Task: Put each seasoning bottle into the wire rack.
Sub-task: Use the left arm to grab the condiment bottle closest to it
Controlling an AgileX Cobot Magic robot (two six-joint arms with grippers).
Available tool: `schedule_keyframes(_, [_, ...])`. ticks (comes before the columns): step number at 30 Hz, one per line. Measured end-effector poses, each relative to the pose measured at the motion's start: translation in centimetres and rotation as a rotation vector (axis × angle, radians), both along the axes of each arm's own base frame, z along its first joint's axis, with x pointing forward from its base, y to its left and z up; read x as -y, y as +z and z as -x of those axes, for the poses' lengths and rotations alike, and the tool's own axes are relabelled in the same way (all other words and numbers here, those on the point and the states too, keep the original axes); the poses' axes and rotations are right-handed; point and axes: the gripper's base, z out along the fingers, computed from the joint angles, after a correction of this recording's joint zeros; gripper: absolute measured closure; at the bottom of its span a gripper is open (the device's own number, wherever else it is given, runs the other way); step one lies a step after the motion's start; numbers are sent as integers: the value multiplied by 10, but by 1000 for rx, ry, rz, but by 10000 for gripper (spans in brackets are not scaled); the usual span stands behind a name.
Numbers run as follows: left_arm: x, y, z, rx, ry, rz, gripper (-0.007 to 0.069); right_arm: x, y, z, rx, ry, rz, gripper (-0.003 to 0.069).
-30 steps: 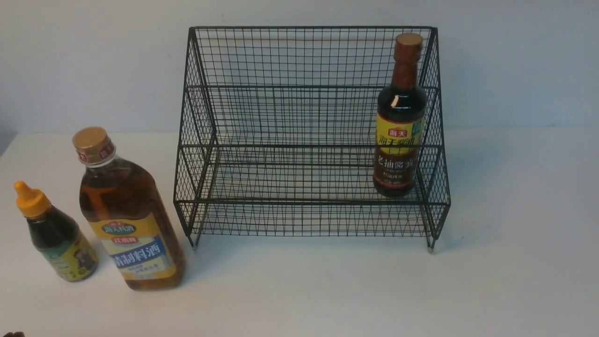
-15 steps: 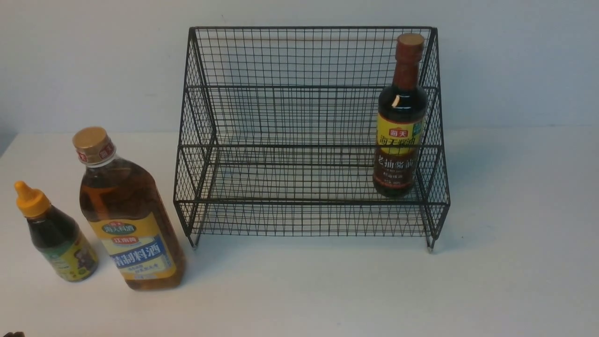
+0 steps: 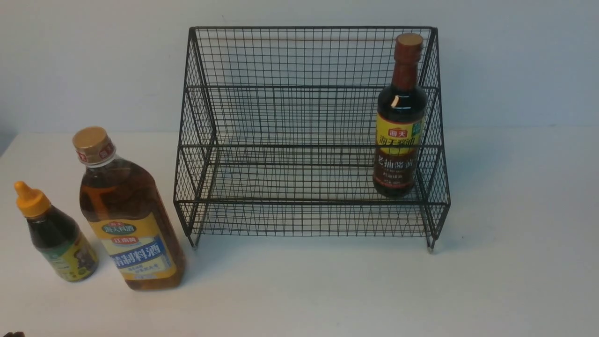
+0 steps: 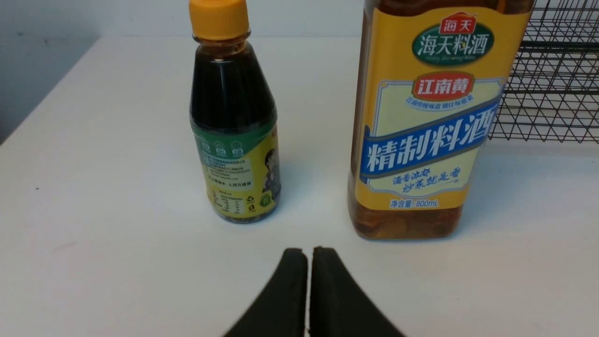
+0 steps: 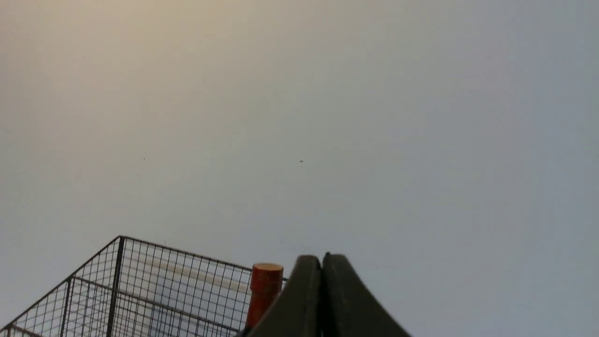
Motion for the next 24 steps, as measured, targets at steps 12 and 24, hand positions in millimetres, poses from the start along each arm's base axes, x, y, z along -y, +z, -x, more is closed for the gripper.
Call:
schedule_keyframes(12, [0,0,0,0,0,0,629,-1,-35,-8,-166,-14,51,674])
schedule_keyframes(24, [0,0,0,0,0,0,629,8,-61,-2,-270,-118,74,674])
